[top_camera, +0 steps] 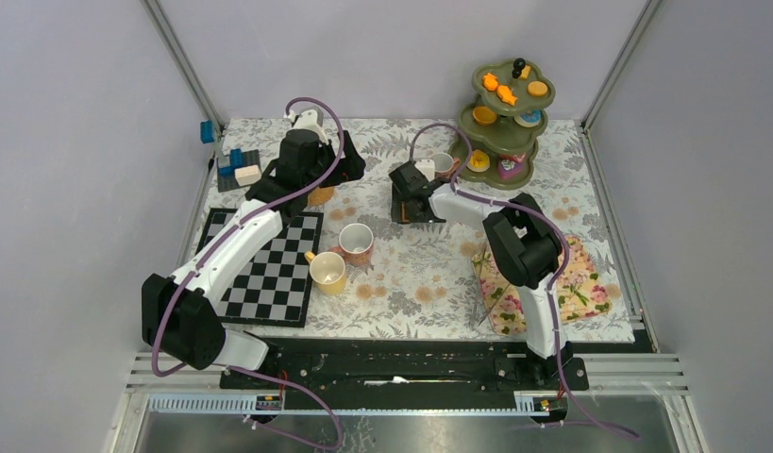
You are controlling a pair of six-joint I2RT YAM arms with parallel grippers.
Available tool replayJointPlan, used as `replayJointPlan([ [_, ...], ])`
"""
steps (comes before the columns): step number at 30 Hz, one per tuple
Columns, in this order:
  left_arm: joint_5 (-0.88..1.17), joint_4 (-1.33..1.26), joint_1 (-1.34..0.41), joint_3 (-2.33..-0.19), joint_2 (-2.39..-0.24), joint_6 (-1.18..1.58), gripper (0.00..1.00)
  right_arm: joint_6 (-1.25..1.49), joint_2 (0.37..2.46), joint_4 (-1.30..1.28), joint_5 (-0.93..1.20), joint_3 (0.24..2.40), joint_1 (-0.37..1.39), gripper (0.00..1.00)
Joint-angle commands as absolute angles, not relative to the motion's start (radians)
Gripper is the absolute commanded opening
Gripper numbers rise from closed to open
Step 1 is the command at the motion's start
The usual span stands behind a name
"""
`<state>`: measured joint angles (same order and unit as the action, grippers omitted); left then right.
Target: Serve the afternoon tea
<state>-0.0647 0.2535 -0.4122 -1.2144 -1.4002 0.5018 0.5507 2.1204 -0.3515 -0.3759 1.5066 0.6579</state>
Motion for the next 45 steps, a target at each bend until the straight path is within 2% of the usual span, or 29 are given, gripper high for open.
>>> replayJointPlan([
  [1, -0.072, 0.21, -0.411, -1.202, -1.367, 0.493, 0.99, 0.458, 2.141, -0.381, -0.34, 1.576, 0.654, 0.99],
  [12, -0.069, 0.206, -0.411, -1.202, -1.362, 0.489, 0.99, 0.398, 2.266, -0.412, -0.332, 1.772, 0.655, 1.0],
  [21, -0.065, 0.207, -0.411, -1.203, -1.363, 0.489, 0.99, 0.396, 2.317, -0.513, -0.446, 1.806, 0.687, 0.99],
  [24, -0.066, 0.207, -0.411, -1.203, -1.362, 0.488, 0.99, 0.4, 2.328, -0.536, -0.463, 1.807, 0.686, 0.95],
  [26, -0.067, 0.207, -0.411, -1.203, -1.361, 0.488, 0.99, 0.406, 2.323, -0.535, -0.459, 1.793, 0.686, 0.9],
  [29, -0.067, 0.206, -0.411, -1.202, -1.361, 0.486, 0.99, 0.439, 2.293, -0.523, -0.422, 1.739, 0.671, 0.86],
  [45, -0.058, 0.202, -0.411, -1.197, -1.364, 0.491, 0.99, 0.48, 2.048, -0.373, -0.395, 1.347, 0.491, 0.85],
])
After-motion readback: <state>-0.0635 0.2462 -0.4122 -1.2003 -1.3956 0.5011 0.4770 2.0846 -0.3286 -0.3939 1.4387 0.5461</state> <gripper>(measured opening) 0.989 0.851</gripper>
